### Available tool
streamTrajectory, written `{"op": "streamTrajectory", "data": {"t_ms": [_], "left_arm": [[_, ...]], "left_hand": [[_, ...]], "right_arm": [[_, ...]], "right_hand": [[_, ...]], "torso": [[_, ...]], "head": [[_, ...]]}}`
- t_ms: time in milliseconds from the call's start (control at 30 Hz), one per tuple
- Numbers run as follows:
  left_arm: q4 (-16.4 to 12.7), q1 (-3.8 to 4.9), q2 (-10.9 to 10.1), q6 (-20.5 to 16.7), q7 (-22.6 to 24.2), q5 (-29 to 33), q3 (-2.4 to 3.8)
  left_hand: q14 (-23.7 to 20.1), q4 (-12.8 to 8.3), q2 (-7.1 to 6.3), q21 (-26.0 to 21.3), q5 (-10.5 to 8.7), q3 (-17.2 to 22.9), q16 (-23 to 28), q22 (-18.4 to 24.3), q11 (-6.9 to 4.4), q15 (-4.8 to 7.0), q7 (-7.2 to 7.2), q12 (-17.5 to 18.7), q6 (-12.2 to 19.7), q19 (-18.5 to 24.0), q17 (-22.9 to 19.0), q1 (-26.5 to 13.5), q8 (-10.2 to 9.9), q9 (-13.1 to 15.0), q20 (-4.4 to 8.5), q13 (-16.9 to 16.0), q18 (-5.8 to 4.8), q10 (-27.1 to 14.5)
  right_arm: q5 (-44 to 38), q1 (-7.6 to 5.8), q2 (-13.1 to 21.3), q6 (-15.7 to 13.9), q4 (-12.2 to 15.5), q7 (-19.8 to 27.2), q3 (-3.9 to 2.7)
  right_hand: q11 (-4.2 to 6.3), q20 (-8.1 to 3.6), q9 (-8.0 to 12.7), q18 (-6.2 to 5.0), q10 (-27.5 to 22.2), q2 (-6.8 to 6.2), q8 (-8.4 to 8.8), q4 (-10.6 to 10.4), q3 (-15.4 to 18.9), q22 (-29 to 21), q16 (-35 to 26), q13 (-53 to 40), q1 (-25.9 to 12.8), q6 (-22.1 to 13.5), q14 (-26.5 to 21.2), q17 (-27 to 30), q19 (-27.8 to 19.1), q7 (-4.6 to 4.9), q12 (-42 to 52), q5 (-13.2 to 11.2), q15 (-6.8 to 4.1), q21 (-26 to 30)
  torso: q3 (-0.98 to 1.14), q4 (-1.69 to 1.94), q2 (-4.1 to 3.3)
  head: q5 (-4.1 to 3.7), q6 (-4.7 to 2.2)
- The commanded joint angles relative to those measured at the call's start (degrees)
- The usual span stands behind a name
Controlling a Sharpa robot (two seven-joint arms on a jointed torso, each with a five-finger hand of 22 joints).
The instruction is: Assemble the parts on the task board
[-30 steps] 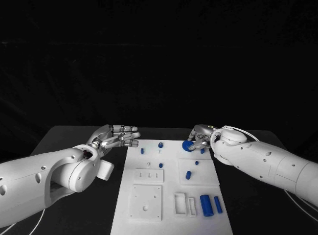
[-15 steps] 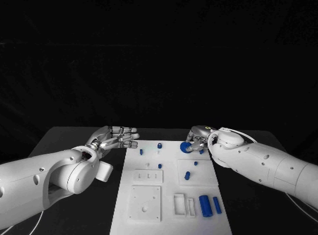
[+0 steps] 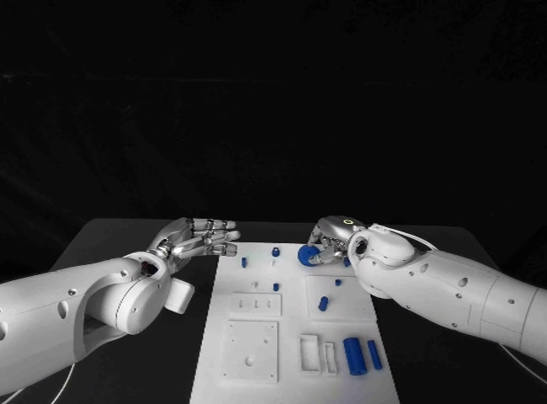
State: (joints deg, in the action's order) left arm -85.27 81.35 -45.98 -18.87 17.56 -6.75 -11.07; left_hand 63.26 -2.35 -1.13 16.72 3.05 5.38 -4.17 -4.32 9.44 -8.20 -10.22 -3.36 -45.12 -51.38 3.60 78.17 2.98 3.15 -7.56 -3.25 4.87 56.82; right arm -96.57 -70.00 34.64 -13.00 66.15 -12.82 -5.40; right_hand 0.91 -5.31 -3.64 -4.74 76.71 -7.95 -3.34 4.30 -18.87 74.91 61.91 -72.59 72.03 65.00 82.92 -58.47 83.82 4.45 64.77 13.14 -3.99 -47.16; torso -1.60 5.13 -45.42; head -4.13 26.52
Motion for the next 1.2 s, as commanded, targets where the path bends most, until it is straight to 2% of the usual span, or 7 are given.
{"op": "streamTrajectory", "data": {"t_ms": [33, 300, 533, 633, 933, 1133, 1200], "left_arm": [[-0.2, 0.06, 0.0, 0.5, 0.3, 0.2, 0.05], [-0.3, 0.06, 0.0, 0.5, 0.3, 0.2, 0.06], [-0.3, 0.06, 0.2, 0.5, 0.3, 0.2, 0.06], [-0.2, 0.06, 0.3, 0.6, 0.3, 0.2, 0.06], [-0.1, 0.06, 0.4, 0.6, 0.2, 0.2, 0.06], [0.0, 0.06, 0.6, 0.7, 0.2, 0.2, 0.07], [0.0, 0.07, 0.6, 0.7, 0.2, 0.2, 0.07]], "left_hand": [[-0.4, 0.0, -0.37, 0.2, 0.27, 0.3, 0.3, 0.1, -0.03, -0.09, 0.05, -0.1, 0.2, 0.2, 0.1, 0.1, 0.2, -0.1, -0.01, -0.1, -0.6, -0.5], [-0.4, 0.0, -0.41, 0.2, 0.27, 0.3, 0.3, 0.1, -0.07, -0.08, 0.06, -0.1, 0.1, 0.3, 0.1, 0.0, 0.2, -0.1, -0.01, -0.1, -0.64, -0.4], [-0.4, 0.0, -0.41, 0.2, 0.27, 0.3, 0.3, 0.1, -0.07, -0.08, 0.06, -0.1, 0.1, 0.3, 0.1, 0.0, 0.2, -0.1, -0.01, -0.1, -0.64, -0.4], [-0.4, -0.1, -0.45, 0.2, 0.25, 0.3, 0.3, 0.1, -0.06, -0.09, 0.06, -0.1, 0.2, 0.3, 0.1, 0.1, 0.1, -0.1, 0.0, -0.1, -0.66, -0.4], [-0.4, -0.1, -0.45, 0.2, 0.25, 0.3, 0.3, 0.1, -0.06, -0.09, 0.06, -0.1, 0.2, 0.3, 0.1, 0.1, 0.1, -0.1, 0.0, -0.1, -0.66, -0.4], [-0.4, -0.1, -0.45, 0.2, 0.25, 0.3, 0.3, 0.1, -0.06, -0.09, 0.06, -0.1, 0.2, 0.3, 0.1, 0.1, 0.1, -0.1, 0.0, -0.1, -0.66, -0.4], [-0.4, -0.1, -0.45, 0.2, 0.25, 0.3, 0.3, 0.1, -0.06, -0.09, 0.06, -0.1, 0.2, 0.3, 0.1, 0.1, 0.1, -0.1, 0.0, -0.1, -0.66, -0.4]], "right_arm": [[-4.6, -0.01, -0.3, -2.8, 2.4, -3.0, 0.0], [-8.0, 0.02, -1.8, -5.7, 5.6, -5.7, 0.17], [-9.7, 0.54, -4.3, -7.2, 4.9, -6.7, 1.25], [-10.0, 0.87, -5.4, -7.5, 4.3, -6.9, 1.51], [-10.4, 1.7, -8.9, -7.7, 0.1, -6.7, 2.21], [-10.8, 2.22, -10.2, -7.8, -2.3, -6.7, 2.47], [-10.9, 2.3, -10.5, -7.7, -3.0, -6.7, 2.5]], "right_hand": [[-0.15, -0.29, 0.0, 0.57, 0.4, -0.72, -0.2, -0.6, -0.3, 5.4, 0.2, 0.0, 0.0, 0.6, 0.2, 0.1, 3.5, 0.03, 0.2, -0.8, -0.38, -0.5], [-0.15, -0.34, 0.0, 0.61, 0.5, -1.64, -0.21, -1.4, -2.0, 5.5, 0.2, 0.1, 0.2, 0.7, 0.2, 0.4, 3.5, 0.03, 0.0, -1.7, -0.43, -0.9], [-0.16, -0.34, 0.0, 0.64, 0.5, -1.84, -0.2, -1.4, -2.4, 5.5, 0.1, 0.2, 0.2, 0.7, 0.1, 0.6, 3.6, 0.03, -0.1, -2.2, -0.44, -1.2], [-0.18, -0.35, 0.0, 0.64, 0.5, -1.92, -0.19, -1.5, -2.6, 5.5, 0.1, 0.2, 0.2, 0.6, 0.2, 0.6, 3.6, 0.04, -0.1, -2.3, -0.45, -1.2], [-0.19, -0.41, 0.0, 0.6, 0.5, -2.0, -0.2, -1.5, -2.9, 5.4, 0.0, 0.2, 0.2, 0.5, 0.1, 0.8, 3.6, 0.08, -0.1, -2.2, -0.51, -1.1], [-0.22, -0.4, 0.0, 0.61, 0.5, -1.97, -0.21, -1.5, -3.0, 5.4, -0.1, 0.3, 0.2, 0.5, 0.1, 0.9, 3.6, 0.09, -0.2, -2.2, -0.5, -1.2], [-0.22, -0.42, 0.0, 0.6, 0.4, -1.99, -0.2, -1.4, -3.0, 5.4, -0.2, 0.4, 0.2, 0.4, 0.1, 1.0, 3.6, 0.11, -0.4, -2.2, -0.52, -1.0]], "torso": [[-0.06, 0.06, -0.05], [-0.12, 0.15, -0.04], [-0.09, 0.31, -0.16], [-0.11, 0.37, -0.17], [-0.07, 0.06, -0.16], [-0.06, 0.25, -0.16], [-0.05, 0.16, -0.1]], "head": [[0.07, -0.09], [0.32, -0.21], [0.46, -0.34], [0.38, -0.17], [0.47, -0.13], [0.53, -0.14], [0.62, -0.01]]}}
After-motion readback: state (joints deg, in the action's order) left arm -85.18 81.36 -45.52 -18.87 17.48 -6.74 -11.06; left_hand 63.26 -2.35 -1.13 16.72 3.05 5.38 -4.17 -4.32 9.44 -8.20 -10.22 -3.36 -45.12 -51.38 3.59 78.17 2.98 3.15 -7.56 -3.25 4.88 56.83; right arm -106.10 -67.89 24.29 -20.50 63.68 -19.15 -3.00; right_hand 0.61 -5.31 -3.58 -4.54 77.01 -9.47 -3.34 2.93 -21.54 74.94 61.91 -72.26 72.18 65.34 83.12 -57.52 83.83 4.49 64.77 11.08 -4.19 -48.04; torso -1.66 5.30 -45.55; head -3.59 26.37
